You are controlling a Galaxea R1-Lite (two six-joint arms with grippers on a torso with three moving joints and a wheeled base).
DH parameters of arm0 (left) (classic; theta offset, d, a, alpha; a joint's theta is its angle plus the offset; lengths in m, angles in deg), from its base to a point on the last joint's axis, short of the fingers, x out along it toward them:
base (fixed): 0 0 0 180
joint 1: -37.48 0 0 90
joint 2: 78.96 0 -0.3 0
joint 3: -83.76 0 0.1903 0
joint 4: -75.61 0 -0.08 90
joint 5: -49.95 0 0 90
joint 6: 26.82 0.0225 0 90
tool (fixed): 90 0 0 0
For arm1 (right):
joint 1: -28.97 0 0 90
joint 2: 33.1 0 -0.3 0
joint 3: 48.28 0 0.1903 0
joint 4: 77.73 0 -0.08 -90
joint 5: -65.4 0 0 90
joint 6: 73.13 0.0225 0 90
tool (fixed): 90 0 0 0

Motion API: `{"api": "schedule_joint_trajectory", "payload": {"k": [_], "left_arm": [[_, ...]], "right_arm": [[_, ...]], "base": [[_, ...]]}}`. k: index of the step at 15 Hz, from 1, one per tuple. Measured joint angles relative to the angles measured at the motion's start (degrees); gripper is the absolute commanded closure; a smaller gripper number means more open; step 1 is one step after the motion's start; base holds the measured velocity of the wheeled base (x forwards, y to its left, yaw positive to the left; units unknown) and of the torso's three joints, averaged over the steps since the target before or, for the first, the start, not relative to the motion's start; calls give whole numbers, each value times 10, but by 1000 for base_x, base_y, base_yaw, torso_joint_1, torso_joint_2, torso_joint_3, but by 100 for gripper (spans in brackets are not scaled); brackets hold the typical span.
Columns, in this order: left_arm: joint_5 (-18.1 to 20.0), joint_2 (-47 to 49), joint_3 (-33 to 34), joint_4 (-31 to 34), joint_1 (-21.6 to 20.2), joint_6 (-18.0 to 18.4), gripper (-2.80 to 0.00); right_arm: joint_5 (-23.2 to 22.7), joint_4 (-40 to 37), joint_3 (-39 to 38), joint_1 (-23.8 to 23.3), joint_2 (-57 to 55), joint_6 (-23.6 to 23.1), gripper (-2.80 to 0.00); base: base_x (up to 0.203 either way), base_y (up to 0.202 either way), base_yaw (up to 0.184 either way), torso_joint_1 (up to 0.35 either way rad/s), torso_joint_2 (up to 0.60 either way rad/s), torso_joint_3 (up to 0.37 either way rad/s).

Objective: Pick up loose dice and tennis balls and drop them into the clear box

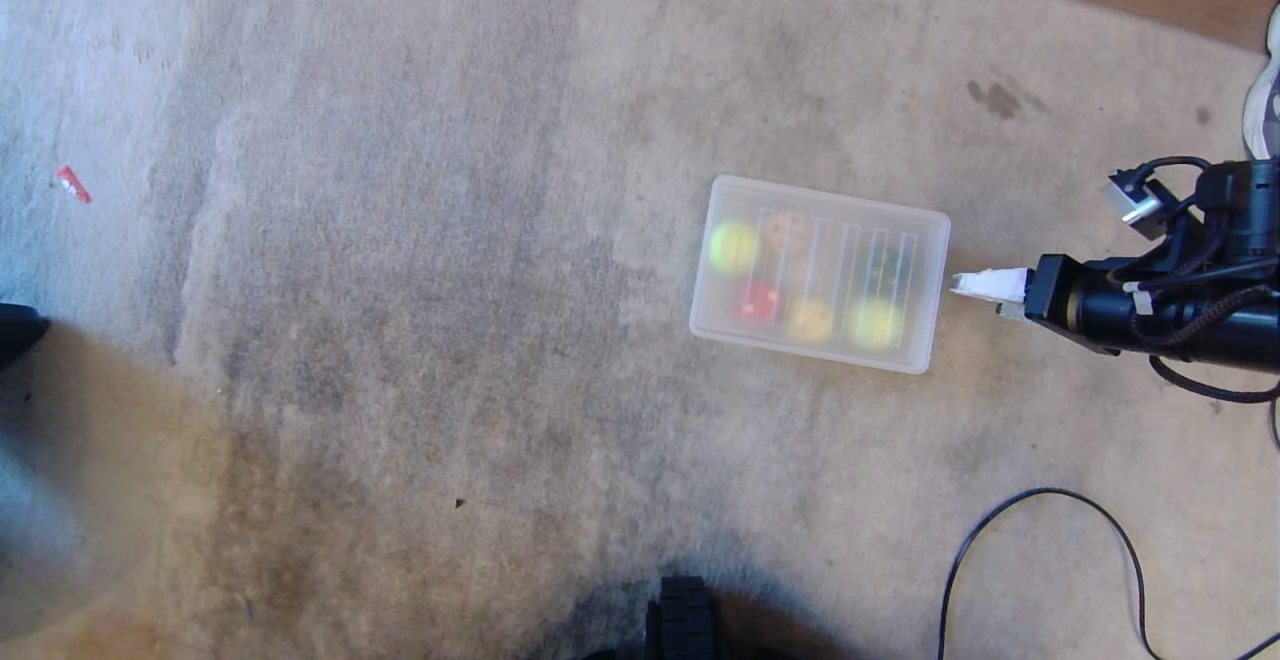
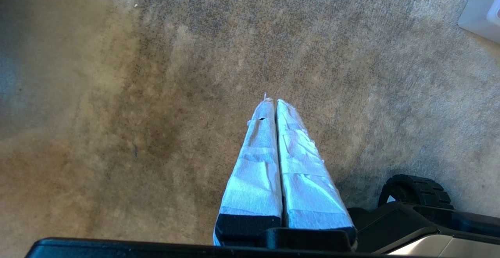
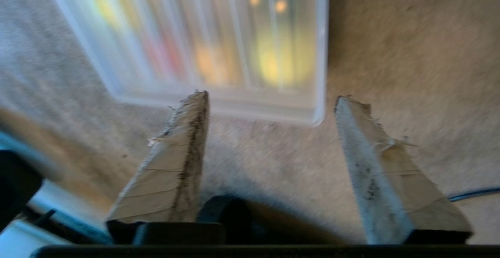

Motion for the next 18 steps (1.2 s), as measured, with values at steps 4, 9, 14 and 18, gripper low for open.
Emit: {"api": "schedule_joint_trajectory", "payload": {"k": [4,9,14,18], "left_arm": [[0,0,0,0,0,0,0],[0,0,0,0,0,0,0],[0,0,0,0,0,0,0],[0,0,0,0,0,0,0]], "right_arm": [[-4,-9,-63,13,72,15,0],[40,-16,-175,14,180,8,0],[113,-44,-332,13,327,-55,0],[147,-122,-416,-1,482,-121,0]], "base": [[0,0,0,0,0,0],[0,0,0,0,0,0],[0,0,0,0,0,0],[0,0,0,0,0,0]]}}
